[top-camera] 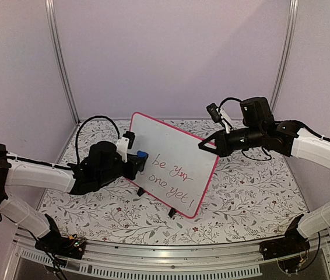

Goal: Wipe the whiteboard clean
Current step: Erase the center of the whiteboard.

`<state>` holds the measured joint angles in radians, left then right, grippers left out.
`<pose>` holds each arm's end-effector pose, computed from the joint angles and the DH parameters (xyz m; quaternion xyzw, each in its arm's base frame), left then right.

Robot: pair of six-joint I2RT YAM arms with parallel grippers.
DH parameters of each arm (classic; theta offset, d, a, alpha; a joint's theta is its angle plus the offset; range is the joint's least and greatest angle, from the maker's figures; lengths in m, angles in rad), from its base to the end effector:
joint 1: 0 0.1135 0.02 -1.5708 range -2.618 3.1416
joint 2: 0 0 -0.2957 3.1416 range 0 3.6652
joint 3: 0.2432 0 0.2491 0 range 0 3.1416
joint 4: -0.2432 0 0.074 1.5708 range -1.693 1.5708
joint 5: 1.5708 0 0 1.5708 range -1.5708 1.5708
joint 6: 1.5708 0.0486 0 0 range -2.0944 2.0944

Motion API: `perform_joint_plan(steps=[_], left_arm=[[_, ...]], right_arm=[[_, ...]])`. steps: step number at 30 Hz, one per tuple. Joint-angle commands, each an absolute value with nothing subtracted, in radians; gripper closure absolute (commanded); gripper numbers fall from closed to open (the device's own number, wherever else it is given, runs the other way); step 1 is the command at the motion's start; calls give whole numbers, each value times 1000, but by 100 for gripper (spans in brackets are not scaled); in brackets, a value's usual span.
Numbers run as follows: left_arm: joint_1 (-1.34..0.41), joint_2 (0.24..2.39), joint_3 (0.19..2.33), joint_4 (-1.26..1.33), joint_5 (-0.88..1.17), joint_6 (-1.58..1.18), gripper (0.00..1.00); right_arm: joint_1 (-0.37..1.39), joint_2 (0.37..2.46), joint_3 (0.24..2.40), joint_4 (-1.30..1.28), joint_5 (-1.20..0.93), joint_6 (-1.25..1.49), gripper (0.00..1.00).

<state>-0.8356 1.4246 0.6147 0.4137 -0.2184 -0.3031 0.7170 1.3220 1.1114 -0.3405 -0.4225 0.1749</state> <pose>0.2084 -0.2148 0.2254 0.1595 0.8142 -0.2205 0.5128 0.2108 0.2102 0.3463 -0.3271 0.7949 0.3709 0.3516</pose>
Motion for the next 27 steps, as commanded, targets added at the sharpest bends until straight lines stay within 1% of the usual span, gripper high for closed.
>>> perform_joint_plan(steps=[1,18,27], left_arm=[[-840,1403,661,439,-218,-275,85],[-830,1362,671,418,-223,-265,85],[-846,1408,618,414,-277,-289,86]], right_arm=[[739,1337,1101,-368,-505,91,100],[739,1336,1098,-365,-505,92,100],[739,1339,1097,-365,-503,91,100]])
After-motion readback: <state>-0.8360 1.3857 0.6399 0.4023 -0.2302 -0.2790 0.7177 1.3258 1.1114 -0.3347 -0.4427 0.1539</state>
